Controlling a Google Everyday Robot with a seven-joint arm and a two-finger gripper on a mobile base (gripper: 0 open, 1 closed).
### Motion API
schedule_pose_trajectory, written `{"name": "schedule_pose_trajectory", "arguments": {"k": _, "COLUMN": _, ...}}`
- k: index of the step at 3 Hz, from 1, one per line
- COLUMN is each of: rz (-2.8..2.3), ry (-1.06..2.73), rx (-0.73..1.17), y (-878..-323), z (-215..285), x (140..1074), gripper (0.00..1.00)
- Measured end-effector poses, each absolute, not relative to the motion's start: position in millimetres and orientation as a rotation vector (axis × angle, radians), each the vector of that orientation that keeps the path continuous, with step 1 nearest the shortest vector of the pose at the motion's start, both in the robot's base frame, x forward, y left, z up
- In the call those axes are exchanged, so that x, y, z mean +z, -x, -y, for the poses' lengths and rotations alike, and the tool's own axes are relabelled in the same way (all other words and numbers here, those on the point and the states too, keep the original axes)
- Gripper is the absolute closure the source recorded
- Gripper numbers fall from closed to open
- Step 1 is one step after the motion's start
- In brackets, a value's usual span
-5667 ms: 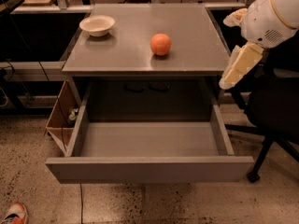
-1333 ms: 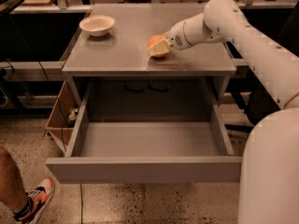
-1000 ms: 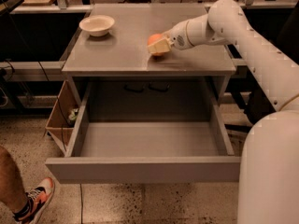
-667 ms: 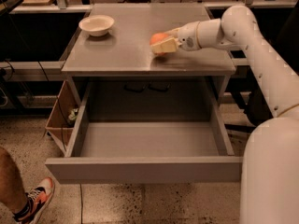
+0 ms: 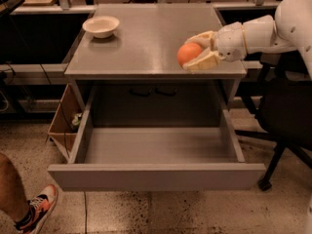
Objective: Place orange into top drawer
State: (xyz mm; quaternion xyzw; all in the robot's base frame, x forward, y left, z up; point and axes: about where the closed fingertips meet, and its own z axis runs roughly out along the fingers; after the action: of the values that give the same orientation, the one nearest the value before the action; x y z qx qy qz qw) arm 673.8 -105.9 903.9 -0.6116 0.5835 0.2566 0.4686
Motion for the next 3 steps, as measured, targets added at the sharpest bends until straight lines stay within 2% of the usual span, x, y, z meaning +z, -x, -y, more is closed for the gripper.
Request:
{"name": "schedule_pose_trajectory", "arguments": {"k": 1, "rz": -1.504, "ry": 1.707, "rx": 0.543, "y": -633, "z": 98, "x": 870, "gripper": 1.00}}
{"name": "schedule_pose_trajectory", "arguments": {"k": 2, "rz": -1.544, "ry": 1.779, "rx": 0.557, "y": -617, "z": 91, "x": 841, "gripper": 1.00}}
{"name": "schedule_pose_trajectory", "arguments": {"k": 3, "rz": -1.665, "ry": 1.715, "rx": 0.574, "y": -627, "z": 103, "x": 800, "gripper": 1.00}}
